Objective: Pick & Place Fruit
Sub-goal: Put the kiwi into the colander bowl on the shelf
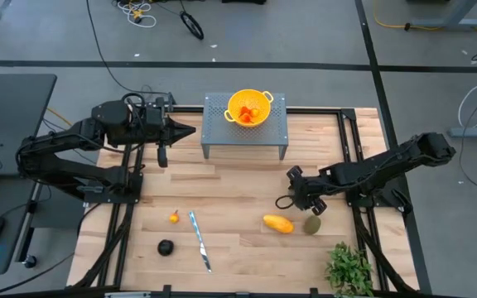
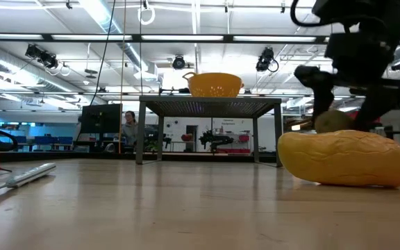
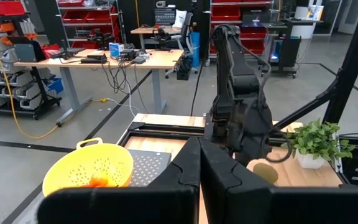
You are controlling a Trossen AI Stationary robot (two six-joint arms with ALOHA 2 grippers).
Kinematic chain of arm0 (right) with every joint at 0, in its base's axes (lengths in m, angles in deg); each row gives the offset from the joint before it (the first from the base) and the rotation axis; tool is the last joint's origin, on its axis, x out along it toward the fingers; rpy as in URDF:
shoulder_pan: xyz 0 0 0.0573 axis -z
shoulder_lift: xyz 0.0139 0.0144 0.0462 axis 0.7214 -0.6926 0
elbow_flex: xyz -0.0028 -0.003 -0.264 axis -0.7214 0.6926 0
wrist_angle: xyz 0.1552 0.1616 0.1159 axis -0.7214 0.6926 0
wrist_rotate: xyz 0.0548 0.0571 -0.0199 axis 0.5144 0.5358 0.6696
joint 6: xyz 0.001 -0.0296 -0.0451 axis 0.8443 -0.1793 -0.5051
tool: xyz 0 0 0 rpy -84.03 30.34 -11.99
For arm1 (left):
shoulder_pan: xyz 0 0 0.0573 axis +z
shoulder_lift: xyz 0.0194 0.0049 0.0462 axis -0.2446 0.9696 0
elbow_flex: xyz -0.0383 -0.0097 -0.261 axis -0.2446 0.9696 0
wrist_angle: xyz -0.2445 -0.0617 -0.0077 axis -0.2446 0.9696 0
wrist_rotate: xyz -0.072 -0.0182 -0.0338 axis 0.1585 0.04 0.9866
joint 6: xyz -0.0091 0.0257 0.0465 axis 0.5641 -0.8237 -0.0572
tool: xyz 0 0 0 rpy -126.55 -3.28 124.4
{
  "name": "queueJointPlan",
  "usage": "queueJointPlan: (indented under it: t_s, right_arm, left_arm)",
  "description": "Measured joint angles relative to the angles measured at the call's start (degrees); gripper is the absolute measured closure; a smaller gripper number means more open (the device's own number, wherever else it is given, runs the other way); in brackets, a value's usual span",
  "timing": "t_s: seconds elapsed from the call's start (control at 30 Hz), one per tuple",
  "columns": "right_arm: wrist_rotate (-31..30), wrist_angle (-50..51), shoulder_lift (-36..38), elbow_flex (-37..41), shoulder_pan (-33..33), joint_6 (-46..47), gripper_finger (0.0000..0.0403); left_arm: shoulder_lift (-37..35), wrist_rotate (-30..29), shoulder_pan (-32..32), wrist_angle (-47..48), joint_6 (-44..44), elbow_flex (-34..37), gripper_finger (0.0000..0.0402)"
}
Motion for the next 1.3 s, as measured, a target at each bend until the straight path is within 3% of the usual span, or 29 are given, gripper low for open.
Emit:
queueJointPlan:
  t_s: [0.23,0.6,1.3]
  right_arm:
    - [-3.97,-5.20,3.80,-0.01,0.05,2.40,0.0157]
    - [-4.28,-9.19,4.34,-0.37,0.09,5.97,0.0157]
    - [-4.45,-14.61,6.44,-13.07,6.87,15.43,0.0157]
  left_arm:
    - [0.00,0.00,0.02,-0.06,0.40,0.00,0.0401]
    - [0.00,0.00,0.02,-0.15,0.89,0.00,0.0401]
    - [0.00,0.00,0.02,-0.22,0.81,0.00,0.0401]
